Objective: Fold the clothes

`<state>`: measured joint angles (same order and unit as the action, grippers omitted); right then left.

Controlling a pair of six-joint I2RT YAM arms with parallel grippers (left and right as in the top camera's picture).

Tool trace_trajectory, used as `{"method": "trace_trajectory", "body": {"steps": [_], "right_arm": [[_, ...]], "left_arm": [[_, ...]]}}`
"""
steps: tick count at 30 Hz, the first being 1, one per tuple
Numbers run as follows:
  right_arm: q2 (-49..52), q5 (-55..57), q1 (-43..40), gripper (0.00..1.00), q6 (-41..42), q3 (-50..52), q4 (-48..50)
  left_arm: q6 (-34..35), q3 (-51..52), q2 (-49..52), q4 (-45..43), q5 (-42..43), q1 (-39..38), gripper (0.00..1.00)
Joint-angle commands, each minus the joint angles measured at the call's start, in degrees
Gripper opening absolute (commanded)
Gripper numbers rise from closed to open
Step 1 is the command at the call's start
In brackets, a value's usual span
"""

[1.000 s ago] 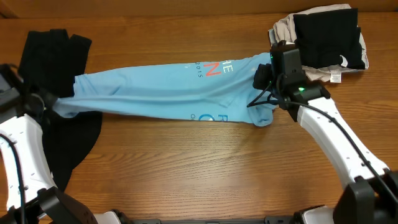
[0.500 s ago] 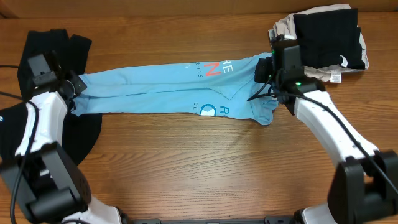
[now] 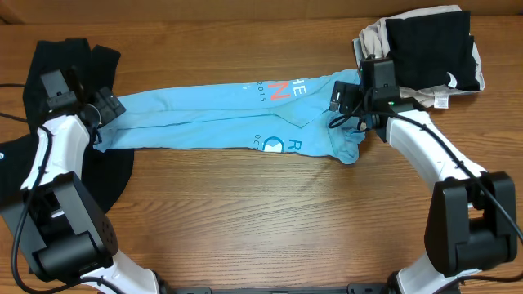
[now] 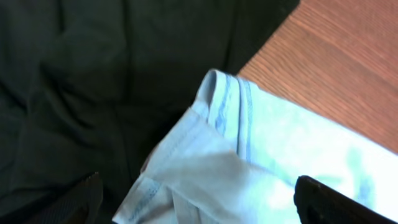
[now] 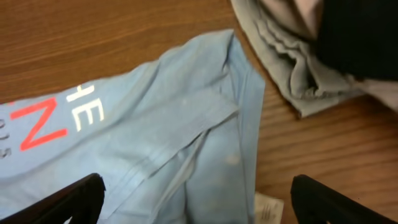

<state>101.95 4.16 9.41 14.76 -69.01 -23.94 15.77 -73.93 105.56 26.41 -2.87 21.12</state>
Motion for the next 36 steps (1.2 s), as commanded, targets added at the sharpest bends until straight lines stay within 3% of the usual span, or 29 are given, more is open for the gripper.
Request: {"method": "trace_trajectory", "body": {"steps": [1, 8, 16, 22, 27, 29, 31, 36], "right_arm": [[-4.0, -4.2, 0.0, 1.00, 0.0, -2.8, -1.0], [-4.1, -6.9, 0.0, 1.00, 0.0, -2.7, -4.9], [-4.1, -6.8, 0.0, 1.00, -0.1, -2.7, -6.6], [-4.1, -6.8, 0.0, 1.00, -0.3, -2.7, -6.5], [-4.1, -6.8, 0.0, 1.00, -0.3, -2.7, -6.5], [-4.1, -6.8, 0.0, 1.00, -0.5, -2.7, -6.5], [-4.1, -6.8, 0.0, 1.00, -1.3, -2.7, -6.5], [-4.1, -6.8, 0.0, 1.00, -1.3, -2.7, -6.6]], "left_arm": [[-5.0, -1.4, -0.2, 2.4, 1.9, 0.3, 1.00], [-14.2, -0.9, 1.3, 3.3, 2.9, 0.3, 1.00], [-16.1, -0.9, 5.4, 2.7, 3.6, 1.0, 0.99], [-16.1, -0.9, 8.3, 2.7, 4.3, 1.5, 0.87], [-16.0, -0.9, 8.5, 2.7, 4.5, 1.4, 0.66], [-16.0, -0.9, 8.5, 2.8, 4.5, 1.4, 0.49], [-16.0, -0.9, 8.4, 2.8, 4.5, 1.4, 0.39], [-16.0, -1.3, 8.4, 3.4, 5.7, 1.3, 0.24]]}}
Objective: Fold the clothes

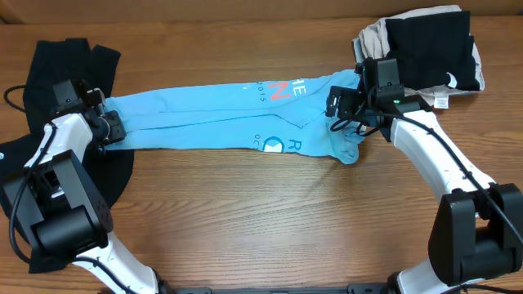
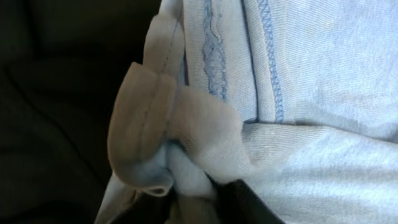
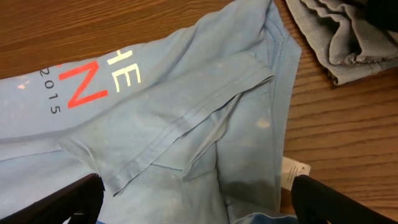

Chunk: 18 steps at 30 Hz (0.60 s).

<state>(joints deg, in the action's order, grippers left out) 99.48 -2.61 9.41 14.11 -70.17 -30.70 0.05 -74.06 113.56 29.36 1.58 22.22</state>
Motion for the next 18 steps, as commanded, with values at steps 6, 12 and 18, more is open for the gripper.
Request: {"method": "trace_trajectory", "body": {"steps": [6, 12, 18], "right_arm": [[-1.7, -0.1, 0.0, 1.00, -0.7, -1.6, 0.1], [-1.7, -0.1, 0.0, 1.00, -0.7, -1.6, 0.1], [-1.7, -0.1, 0.0, 1.00, -0.7, -1.6, -0.8]], "left_arm": [[-0.3, -5.2, 0.2, 5.1, 6.5, 0.2, 0.06], [-0.3, -13.7, 0.2, 13.9, 9.4, -1.5, 0.04], [-1.6, -17.7, 0.2, 18.0, 9.4, -6.9, 0.04]]}}
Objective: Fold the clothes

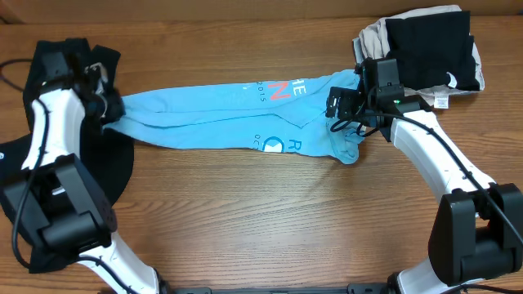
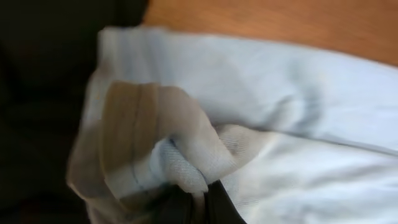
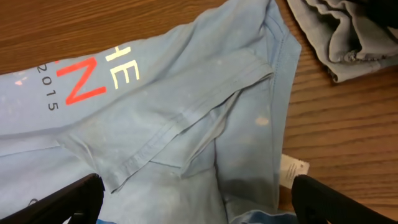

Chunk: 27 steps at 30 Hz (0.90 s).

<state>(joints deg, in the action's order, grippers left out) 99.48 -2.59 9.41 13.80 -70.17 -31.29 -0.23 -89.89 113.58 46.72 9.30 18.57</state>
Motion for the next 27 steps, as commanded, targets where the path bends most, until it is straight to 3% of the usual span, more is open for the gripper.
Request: {"method": "trace_trajectory", "body": {"steps": [1, 27], "right_arm": [[-1.7, -0.1, 0.0, 1.00, -0.3, -1.6, -0.5], [-1.8, -0.1, -0.2, 1.00, -0.3, -1.6, -5.3]], "left_arm": [[-1.4, -1.9, 0.2, 0.7, 1.7, -4.4, 0.04], [-1.4, -6.5, 0.2, -2.2, -0.9, -29.7, 0.04]]}}
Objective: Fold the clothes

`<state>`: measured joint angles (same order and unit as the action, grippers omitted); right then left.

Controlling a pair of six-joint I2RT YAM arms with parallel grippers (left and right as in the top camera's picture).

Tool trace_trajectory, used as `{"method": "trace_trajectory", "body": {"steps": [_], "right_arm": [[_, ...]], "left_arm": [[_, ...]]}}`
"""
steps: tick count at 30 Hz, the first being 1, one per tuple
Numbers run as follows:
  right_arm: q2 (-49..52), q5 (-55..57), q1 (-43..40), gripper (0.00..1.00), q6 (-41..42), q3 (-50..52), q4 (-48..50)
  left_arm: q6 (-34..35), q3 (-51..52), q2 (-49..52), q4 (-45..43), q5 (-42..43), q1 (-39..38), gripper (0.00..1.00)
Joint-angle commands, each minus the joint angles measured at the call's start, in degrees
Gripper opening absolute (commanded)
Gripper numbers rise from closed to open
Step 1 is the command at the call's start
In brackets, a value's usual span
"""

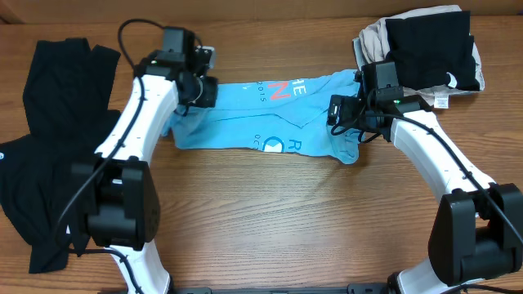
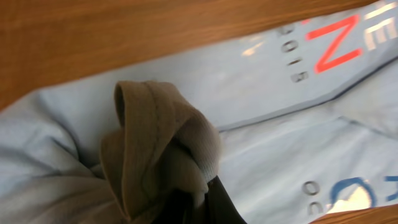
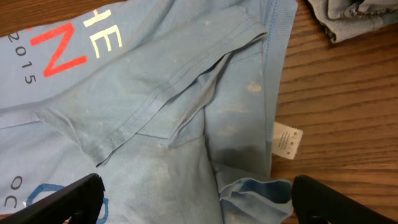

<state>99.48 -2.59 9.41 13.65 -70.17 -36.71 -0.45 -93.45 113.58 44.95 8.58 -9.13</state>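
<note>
A light blue T-shirt (image 1: 270,118) with red and white print lies folded lengthwise across the table. My left gripper (image 1: 198,91) is shut on the shirt's left end, a bunched wad of cloth (image 2: 163,149), and holds it over the shirt's left part. My right gripper (image 1: 337,113) hangs open over the shirt's right end, its fingers (image 3: 74,194) wide apart on either side of the blue cloth (image 3: 186,124), pinching nothing. A white care label (image 3: 287,141) sticks out at the hem.
A black garment (image 1: 61,147) lies spread at the table's left edge. A stack of folded clothes, grey under black (image 1: 425,53), sits at the back right, close behind my right arm. Bare wood (image 1: 270,220) fills the front.
My left gripper, still shut on the shirt's left end, has moved far to the right, from beside the black garment to over the shirt. The shirt now lies shorter. The right gripper barely shifted.
The shirt lay stretched across the table, both grippers open at its ends. My left gripper then shut on the left end near the black garment, was a little farther back, and now holds that end over the shirt's left part. The right gripper stayed open over the right end.
</note>
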Motion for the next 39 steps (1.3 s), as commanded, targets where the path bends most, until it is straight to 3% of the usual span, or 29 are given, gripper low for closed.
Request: {"method": "trace_trajectory", "body": {"steps": [1, 15, 16, 18, 19, 20, 29, 34, 39], "right_arm": [[-1.8, -0.1, -0.2, 1.00, -0.1, -1.6, 0.2], [-1.8, -0.2, -0.9, 1.00, 1.6, -1.6, -0.1], [-1.8, -0.2, -1.1, 1.00, 1.6, -1.6, -0.1], [-1.8, -0.9, -1.7, 1.00, 1.6, -1.6, -0.1], [-1.8, -1.3, -1.9, 1.00, 1.6, -1.6, -0.1], [-1.8, -1.8, -2.3, 1.00, 1.6, -1.6, -0.1], [-1.8, -2.7, -3.4, 1.00, 1.3, -1.6, -0.1], [-1.8, -2.7, -3.4, 1.00, 1.3, -1.6, 0.0], [-1.8, -2.7, -3.4, 1.00, 1.1, -1.6, 0.1]], "left_arm": [[-1.1, -3.1, 0.2, -0.8, -0.2, -2.8, 0.04], [-1.1, -3.1, 2.7, -4.8, -0.2, -12.8, 0.06], [-1.1, -3.1, 2.8, -5.4, -0.2, -13.3, 0.16], [-1.1, -3.2, 2.8, -6.4, -0.4, -14.0, 0.68], [-1.0, -3.6, 2.8, -6.4, -0.8, -14.1, 0.87], [-0.2, -4.5, 2.7, -5.6, -1.4, -13.9, 1.00], [9.3, -22.7, 2.6, 20.0, -1.5, -3.0, 1.00], [11.7, -21.3, 3.3, 27.9, 3.1, 4.5, 1.00], [10.3, -13.9, 3.3, 25.6, 5.0, 5.9, 0.96]]}}
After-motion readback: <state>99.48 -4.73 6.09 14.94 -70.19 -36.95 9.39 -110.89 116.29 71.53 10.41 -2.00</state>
